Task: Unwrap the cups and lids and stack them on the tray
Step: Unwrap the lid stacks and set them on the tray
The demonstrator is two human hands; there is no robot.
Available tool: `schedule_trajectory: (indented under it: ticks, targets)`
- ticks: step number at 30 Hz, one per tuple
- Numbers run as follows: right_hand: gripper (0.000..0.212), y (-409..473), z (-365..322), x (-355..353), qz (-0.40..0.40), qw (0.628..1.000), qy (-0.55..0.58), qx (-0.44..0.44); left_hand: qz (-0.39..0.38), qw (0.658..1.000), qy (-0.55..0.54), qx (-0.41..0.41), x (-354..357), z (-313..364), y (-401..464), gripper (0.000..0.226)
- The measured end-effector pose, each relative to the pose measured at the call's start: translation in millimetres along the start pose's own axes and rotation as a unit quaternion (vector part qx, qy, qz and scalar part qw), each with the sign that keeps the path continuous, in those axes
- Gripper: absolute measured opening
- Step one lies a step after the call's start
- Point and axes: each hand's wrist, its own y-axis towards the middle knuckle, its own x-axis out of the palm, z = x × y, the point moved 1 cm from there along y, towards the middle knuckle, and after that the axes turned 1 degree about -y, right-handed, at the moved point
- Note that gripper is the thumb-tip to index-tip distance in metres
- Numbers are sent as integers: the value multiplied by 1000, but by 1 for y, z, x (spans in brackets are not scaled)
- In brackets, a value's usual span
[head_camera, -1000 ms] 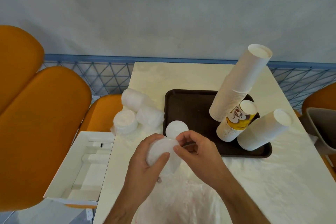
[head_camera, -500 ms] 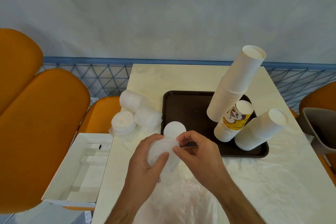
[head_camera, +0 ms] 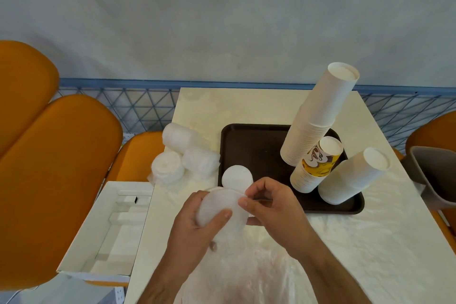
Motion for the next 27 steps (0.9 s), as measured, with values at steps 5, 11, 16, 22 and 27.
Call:
schedule_trajectory:
  ticks: [5,11,16,22,27]
  targets:
    - [15,3,5,-9,-32,981,179,67,-19,996,-79,-20,-7,3,0,32]
    - [18,4,4,-6,-18,993,108,39,-26,997,-66,-10,-7,2,3,45]
    - [63,-1,2,4,-58,976,-182,-107,5,1000,-7,3,-9,3,4,37]
    - [77,2,-5,13,-64,953,-268,-125,-48,999,-12,8,-11,7,3,23]
    - [65,11,3,7,-90,983,-148,-63,-100,993,-55,13,-16,10,1,19]
